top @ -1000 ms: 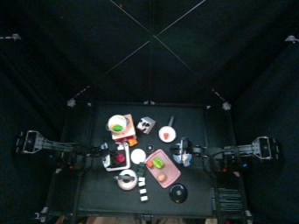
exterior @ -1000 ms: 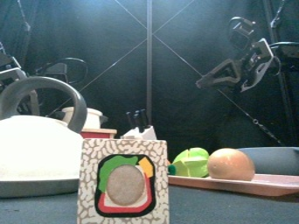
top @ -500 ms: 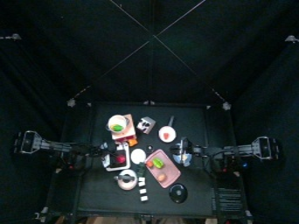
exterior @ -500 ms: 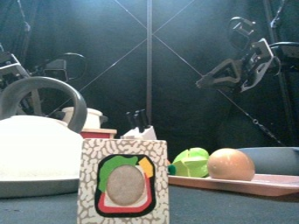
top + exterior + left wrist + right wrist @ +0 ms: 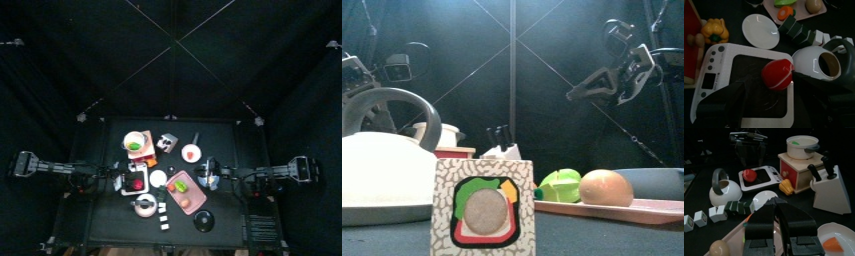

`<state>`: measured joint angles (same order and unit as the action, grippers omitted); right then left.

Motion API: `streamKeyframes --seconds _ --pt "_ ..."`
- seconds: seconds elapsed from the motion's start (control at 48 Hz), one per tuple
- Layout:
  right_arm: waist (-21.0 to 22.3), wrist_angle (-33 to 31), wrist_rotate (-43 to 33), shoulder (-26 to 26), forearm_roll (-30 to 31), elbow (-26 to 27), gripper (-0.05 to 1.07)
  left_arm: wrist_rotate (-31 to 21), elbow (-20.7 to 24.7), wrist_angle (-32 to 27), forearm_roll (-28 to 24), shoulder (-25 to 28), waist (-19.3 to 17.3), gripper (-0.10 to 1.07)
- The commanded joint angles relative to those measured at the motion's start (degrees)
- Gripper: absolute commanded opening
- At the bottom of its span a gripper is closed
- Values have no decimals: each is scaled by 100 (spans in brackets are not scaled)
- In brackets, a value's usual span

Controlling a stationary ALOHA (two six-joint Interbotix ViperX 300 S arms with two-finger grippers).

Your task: Place apple on stove

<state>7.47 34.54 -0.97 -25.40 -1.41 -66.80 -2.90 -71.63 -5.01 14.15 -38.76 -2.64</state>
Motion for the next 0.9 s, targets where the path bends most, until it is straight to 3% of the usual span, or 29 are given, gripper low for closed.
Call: streamKeyframes --seconds 0.0,0.271,0.875 --pt "18 26 0 -44 -9 123 2 18 62 53 -18 -70 9 98" --pt "18 26 0 -44 -9 123 2 26 79 141 -18 -79 9 98" --pt "-26 -18 -18 -35 -97 176 2 44 158 976 -26 -88 70 98"
